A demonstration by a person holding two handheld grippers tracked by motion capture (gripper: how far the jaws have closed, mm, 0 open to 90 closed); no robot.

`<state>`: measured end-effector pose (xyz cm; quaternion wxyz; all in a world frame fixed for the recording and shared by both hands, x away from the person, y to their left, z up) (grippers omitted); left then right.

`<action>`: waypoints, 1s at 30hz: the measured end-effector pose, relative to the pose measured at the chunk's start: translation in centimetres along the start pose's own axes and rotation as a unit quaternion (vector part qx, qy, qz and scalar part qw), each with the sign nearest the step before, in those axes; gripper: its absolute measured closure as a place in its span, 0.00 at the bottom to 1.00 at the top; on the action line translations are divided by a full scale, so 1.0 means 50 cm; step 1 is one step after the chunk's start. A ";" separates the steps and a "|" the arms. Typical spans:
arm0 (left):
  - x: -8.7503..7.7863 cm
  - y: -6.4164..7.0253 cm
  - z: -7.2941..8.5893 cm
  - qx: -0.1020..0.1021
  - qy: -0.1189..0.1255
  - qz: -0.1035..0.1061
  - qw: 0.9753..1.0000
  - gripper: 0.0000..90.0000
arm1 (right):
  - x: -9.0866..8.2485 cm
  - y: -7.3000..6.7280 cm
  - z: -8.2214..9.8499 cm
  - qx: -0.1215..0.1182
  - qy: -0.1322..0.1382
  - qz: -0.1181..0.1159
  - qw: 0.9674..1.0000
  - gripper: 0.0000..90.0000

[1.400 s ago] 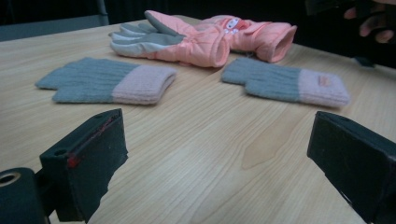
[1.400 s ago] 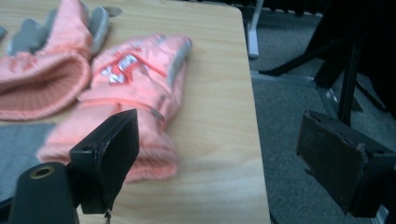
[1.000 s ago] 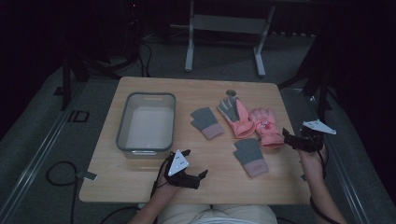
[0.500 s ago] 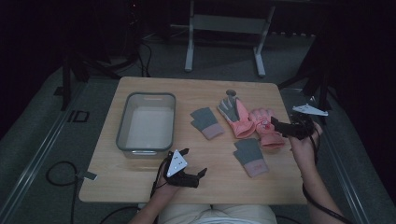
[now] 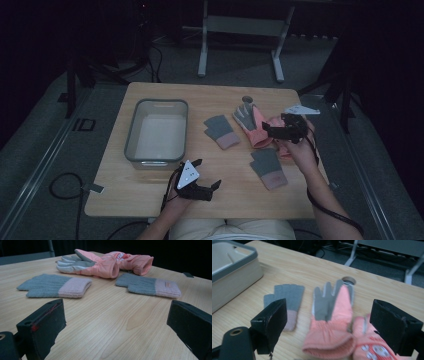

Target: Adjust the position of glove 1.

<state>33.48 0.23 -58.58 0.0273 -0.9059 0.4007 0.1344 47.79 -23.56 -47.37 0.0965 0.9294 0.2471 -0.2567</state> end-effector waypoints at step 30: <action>-0.004 0.001 0.000 0.000 0.006 -0.003 1.000 0.02 | 0.257 -0.184 0.019 -0.111 -0.096 -0.122 0.982 0.77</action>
Point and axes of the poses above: each handheld gripper's, and its own axes: x roughly forward along the jaws, z roughly out of its underside, y roughly to its right, the point moved 8 cm from there along x, roughly forward along the jaws, and after that the axes turned 1 degree about -x, right-handed, at the moved point
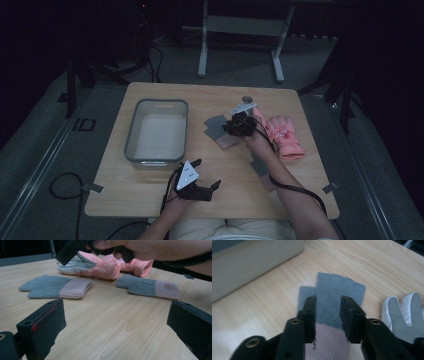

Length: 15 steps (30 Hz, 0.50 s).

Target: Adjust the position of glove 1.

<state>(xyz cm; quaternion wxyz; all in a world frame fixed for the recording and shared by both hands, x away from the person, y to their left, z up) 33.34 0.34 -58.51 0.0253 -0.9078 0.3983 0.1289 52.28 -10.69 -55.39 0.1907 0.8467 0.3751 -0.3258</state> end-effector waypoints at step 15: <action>-0.001 0.005 0.000 0.007 0.002 0.002 1.000 0.02 | 0.093 0.027 0.017 -0.019 -0.048 0.010 0.999 0.74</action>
Point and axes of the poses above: each handheld gripper's, and its own axes: x roughly forward along the jaws, z roughly out of its underside, y roughly to its right, the point moved 8 cm from there along x, roughly forward along the jaws, and after that the axes turned 1 degree about -x, right-handed, at the moved point
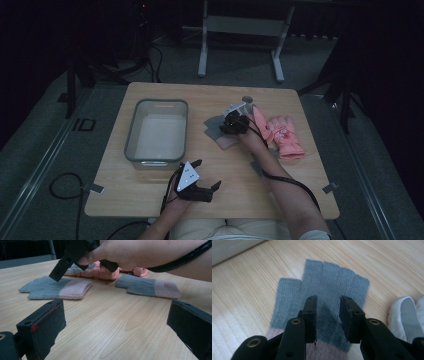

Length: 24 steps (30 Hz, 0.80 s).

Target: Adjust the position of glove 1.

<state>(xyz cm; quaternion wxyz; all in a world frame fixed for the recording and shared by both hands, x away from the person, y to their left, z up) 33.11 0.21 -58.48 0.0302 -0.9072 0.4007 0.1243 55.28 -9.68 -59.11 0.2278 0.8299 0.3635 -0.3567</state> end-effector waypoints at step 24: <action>-0.003 -0.013 -0.002 -0.007 0.012 -0.038 0.999 0.02 | -0.119 -0.060 -0.032 0.159 0.062 0.020 0.985 0.96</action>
Point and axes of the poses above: each handheld gripper's, and its own axes: x roughly forward along the jaws, z roughly out of its underside, y roughly to its right, the point moved 8 cm from there along x, roughly forward along the jaws, and after that the axes turned 1 degree about -x, right-handed, at the moved point
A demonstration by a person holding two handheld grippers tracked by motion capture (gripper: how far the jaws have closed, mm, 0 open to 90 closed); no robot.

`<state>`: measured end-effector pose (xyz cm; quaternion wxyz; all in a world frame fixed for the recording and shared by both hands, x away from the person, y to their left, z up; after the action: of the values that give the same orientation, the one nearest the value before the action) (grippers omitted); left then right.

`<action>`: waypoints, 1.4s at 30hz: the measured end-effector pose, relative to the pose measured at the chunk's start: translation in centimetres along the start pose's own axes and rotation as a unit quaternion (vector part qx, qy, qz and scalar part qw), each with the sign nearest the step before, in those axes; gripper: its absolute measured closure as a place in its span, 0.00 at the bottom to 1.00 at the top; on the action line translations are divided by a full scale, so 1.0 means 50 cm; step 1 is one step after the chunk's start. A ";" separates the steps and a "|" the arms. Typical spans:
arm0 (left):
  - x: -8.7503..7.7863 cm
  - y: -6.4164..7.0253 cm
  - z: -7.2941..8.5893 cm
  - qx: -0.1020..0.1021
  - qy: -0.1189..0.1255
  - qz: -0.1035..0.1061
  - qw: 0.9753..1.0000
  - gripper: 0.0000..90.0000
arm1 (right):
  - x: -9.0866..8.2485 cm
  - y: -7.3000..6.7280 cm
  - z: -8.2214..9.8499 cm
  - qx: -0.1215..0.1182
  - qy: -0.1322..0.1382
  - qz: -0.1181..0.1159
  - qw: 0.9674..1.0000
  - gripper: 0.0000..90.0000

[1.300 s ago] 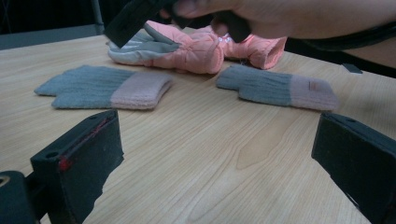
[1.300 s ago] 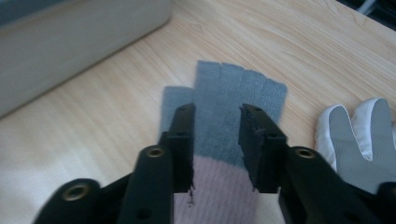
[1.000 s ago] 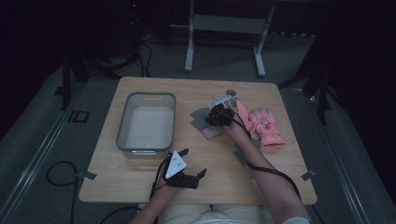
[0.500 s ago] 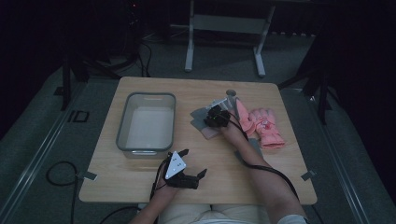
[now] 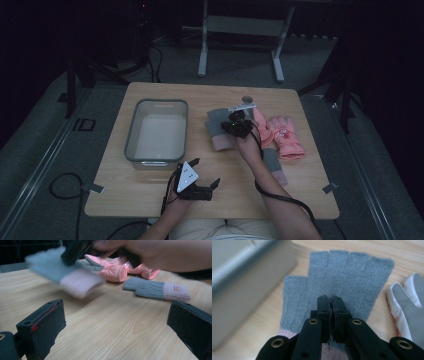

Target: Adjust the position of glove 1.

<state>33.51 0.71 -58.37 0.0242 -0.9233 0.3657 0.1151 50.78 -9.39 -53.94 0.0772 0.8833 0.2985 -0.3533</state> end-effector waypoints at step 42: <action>-0.001 -0.007 -0.001 0.008 0.002 -0.021 1.000 0.02 | -0.051 -0.066 0.228 0.107 -0.026 0.070 0.991 0.73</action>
<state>33.75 1.00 -58.35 0.0327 -0.9308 0.3473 0.1095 40.82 -11.89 -60.43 0.0143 0.8957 0.1944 -0.3997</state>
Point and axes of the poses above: each handheld gripper's, and its own axes: x roughly forward along the jaws, z roughly out of its underside, y roughly to its right, the point moved 8 cm from there along x, roughly forward along the jaws, and after that the axes turned 1 degree about -x, right-handed, at the moved point
